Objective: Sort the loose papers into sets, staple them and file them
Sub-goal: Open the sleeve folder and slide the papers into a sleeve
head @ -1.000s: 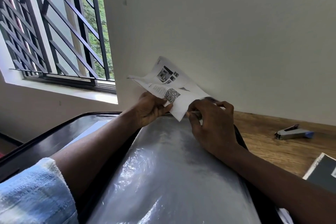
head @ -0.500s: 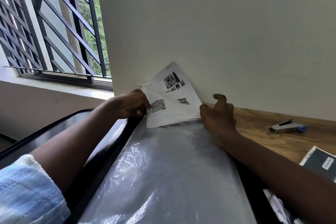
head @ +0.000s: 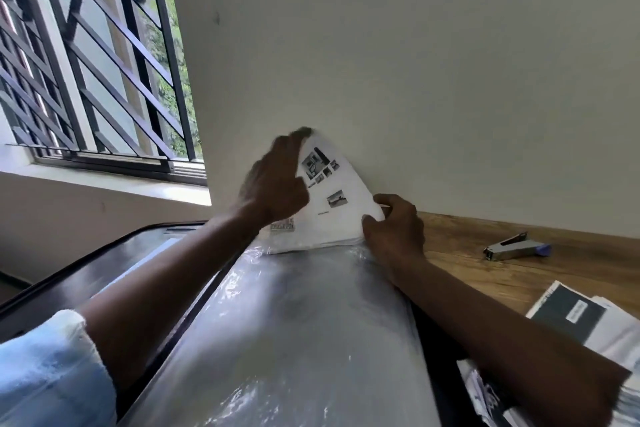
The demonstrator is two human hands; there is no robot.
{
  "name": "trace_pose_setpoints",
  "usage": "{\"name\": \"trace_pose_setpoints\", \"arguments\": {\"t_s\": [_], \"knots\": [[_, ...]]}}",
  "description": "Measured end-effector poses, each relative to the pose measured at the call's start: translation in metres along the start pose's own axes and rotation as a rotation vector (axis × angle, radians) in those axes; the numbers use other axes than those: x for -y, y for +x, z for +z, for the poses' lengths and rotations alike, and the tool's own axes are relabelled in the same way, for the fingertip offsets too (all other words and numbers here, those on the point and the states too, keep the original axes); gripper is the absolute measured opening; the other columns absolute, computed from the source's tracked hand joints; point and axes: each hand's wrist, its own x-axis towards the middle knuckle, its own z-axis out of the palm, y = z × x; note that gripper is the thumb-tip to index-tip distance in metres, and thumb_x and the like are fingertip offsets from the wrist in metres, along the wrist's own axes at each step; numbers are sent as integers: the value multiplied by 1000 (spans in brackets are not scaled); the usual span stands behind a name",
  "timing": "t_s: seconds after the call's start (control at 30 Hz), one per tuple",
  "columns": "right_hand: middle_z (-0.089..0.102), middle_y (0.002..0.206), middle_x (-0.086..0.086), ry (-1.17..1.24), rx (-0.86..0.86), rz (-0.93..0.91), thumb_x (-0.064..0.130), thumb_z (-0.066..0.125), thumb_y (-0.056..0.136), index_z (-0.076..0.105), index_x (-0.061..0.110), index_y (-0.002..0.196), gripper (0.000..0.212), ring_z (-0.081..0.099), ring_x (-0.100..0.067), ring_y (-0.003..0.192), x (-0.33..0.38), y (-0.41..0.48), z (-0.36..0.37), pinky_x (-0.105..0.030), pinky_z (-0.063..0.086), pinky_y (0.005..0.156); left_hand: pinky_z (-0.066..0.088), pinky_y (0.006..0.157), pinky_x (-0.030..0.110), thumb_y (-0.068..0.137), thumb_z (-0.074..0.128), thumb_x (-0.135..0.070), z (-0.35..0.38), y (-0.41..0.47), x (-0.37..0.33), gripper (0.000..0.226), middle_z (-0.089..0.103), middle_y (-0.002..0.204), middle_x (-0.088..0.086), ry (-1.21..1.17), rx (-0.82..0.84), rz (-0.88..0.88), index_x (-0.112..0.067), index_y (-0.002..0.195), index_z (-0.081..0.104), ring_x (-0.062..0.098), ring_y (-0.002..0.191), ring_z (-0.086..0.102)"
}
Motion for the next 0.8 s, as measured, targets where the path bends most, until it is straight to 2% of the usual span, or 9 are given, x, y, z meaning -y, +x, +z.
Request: {"name": "trace_pose_setpoints", "arguments": {"t_s": [0.03,0.1,0.2,0.3,0.37,0.5,0.6,0.7,0.8], "knots": [[73,120,1,11,-12,-28,18,69,88,66,26,129,42,67,-24,110,1,-1,0,-32,50,97,46,109,44,76,53,-17,0,6,-13,87,48,152,-2,-67,37,88,-36,157,30,21,130,55],[74,116,1,24,-29,-97,17,69,87,65,26,129,42,68,-26,106,3,-3,1,-38,53,96,44,109,41,79,53,-7,2,21,-38,84,52,150,-9,-51,241,235,-42,153,36,12,130,53],[73,117,0,104,-62,-150,14,72,89,58,24,134,48,69,-27,103,5,-6,0,-40,54,95,44,108,41,88,55,-1,3,45,-75,72,54,148,-8,147,547,366,-37,150,44,18,135,52],[73,111,0,203,-73,-131,14,73,92,51,21,136,50,71,-27,99,6,-7,-1,-39,57,88,60,87,44,88,68,-11,5,64,-98,57,69,122,-9,182,790,289,-31,139,53,21,99,72],[69,99,5,238,-63,-135,16,72,94,46,20,136,50,71,-26,94,6,-6,-2,-36,56,79,65,78,47,84,69,-11,8,69,-106,53,77,108,2,226,892,205,-30,131,52,22,80,77],[65,92,12,329,-44,-158,15,71,94,41,25,134,50,70,-19,86,4,-4,0,-30,53,68,61,70,36,96,65,-20,1,68,-107,35,75,104,9,184,920,133,-21,129,51,21,80,78],[62,90,12,380,-89,-177,19,68,94,40,30,129,46,65,-16,85,6,-5,0,-30,49,66,55,67,30,100,48,-8,-4,62,-104,24,69,94,3,197,880,146,-19,120,54,21,77,75],[57,82,5,443,-170,-222,37,60,99,44,28,121,28,61,-17,77,8,-6,2,-33,43,67,53,62,28,96,42,-3,2,57,-94,23,66,75,4,324,850,197,-7,109,60,21,70,70],[51,70,4,436,-230,-280,64,41,94,43,28,111,39,56,-20,69,8,-7,6,-43,50,78,61,75,43,99,45,-12,6,58,-84,23,71,89,12,416,820,226,-1,111,62,27,84,72]]}}
